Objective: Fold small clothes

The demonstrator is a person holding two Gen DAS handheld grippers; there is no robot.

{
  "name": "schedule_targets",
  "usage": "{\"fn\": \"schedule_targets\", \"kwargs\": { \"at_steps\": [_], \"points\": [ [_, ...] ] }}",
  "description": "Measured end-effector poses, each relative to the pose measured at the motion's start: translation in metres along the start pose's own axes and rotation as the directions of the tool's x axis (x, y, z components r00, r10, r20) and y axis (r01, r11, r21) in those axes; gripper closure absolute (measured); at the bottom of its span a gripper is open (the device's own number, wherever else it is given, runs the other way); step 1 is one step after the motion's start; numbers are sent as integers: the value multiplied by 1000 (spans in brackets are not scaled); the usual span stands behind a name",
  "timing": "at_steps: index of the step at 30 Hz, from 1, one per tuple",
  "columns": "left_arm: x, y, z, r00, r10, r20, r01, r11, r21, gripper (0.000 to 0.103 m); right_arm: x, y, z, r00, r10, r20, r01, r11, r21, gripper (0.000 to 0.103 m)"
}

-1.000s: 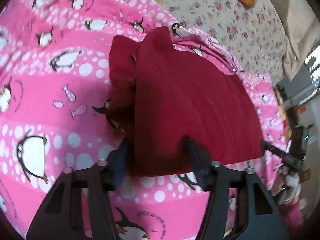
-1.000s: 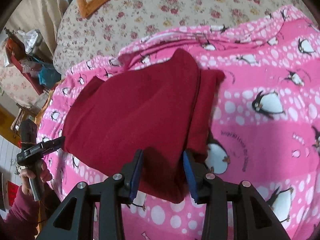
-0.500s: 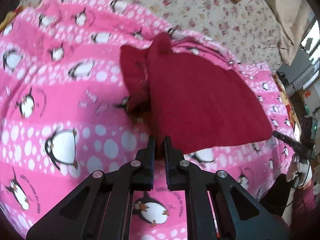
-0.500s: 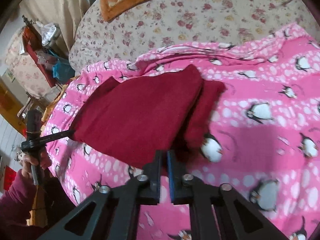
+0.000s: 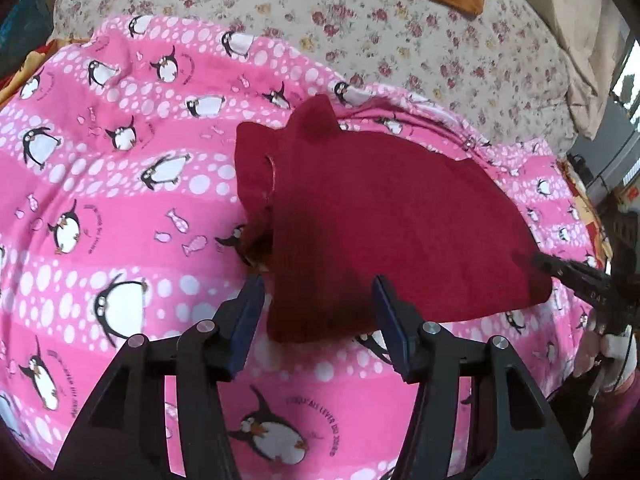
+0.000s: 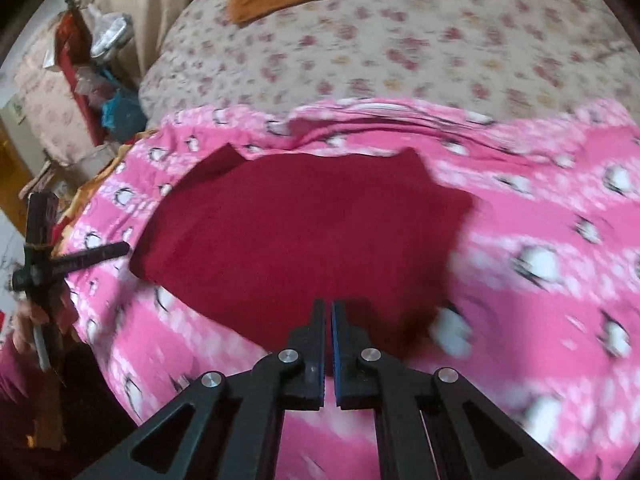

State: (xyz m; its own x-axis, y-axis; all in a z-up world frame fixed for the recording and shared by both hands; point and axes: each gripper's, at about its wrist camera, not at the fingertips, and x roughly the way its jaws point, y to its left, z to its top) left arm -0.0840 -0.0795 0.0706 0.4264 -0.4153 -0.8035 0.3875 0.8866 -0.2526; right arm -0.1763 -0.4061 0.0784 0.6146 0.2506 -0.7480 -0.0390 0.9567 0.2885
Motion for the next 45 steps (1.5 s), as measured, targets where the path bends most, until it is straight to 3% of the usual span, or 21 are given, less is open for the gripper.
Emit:
{"fn": "schedule_targets", "kwargs": {
  "at_steps": [6, 12, 15, 17, 18, 19, 20, 27, 29, 30, 31, 35, 40, 45],
  "points": [
    [25, 14, -1, 998, 52, -21, -54, 993, -107, 48, 71, 57, 41, 995, 84, -52, -88, 994, -70, 101],
    [35, 25, 0, 1000, 7, -5, -8, 988, -156, 48, 133, 88, 67, 987, 106, -118, -121, 985, -122, 101],
    [38, 27, -1, 1000, -7, 19, 10, 988, -156, 46, 141, 86, 78, 983, 167, -79, -172, 983, -63, 97],
    [40, 28, -2, 999, -25, 39, 31, 986, -161, 44, 141, 83, 80, 977, 210, -44, -212, 977, -38, 64],
    [40, 28, -3, 999, -30, 43, 37, 985, -167, 43, 141, 84, 81, 972, 230, -40, -231, 972, -31, 32],
    [41, 29, -3, 998, -37, 53, 46, 985, -168, 43, 140, 84, 81, 964, 263, -33, -264, 964, -24, 11],
    [41, 30, -4, 997, -44, 64, 54, 984, -168, 43, 138, 86, 81, 961, 276, -25, -277, 961, -26, 8],
    [41, 34, -7, 993, -72, 93, 87, 981, -171, 43, 146, 116, 91, 981, 172, -95, -184, 972, -143, 8],
    [40, 36, -8, 992, -81, 97, 97, 980, -176, 43, 153, 125, 96, 983, 148, -107, -165, 972, -168, 18],
    [40, 36, -8, 992, -85, 98, 101, 979, -176, 43, 158, 129, 99, 983, 145, -109, -163, 971, -176, 37],
    [40, 36, -8, 991, -89, 97, 105, 979, -174, 43, 163, 132, 103, 982, 147, -115, -166, 970, -177, 48],
    [41, 38, -8, 990, -106, 95, 121, 977, -178, 43, 192, 145, 120, 978, 149, -145, -173, 970, -170, 54],
    [42, 43, -6, 986, -136, 100, 154, 966, -209, 43, 223, 169, 138, 978, 127, -163, -160, 964, -213, 54],
    [41, 50, -5, 979, -175, 107, 196, 949, -247, 43, 251, 183, 147, 968, 75, -239, -131, 965, -227, 54]
  ]
}}
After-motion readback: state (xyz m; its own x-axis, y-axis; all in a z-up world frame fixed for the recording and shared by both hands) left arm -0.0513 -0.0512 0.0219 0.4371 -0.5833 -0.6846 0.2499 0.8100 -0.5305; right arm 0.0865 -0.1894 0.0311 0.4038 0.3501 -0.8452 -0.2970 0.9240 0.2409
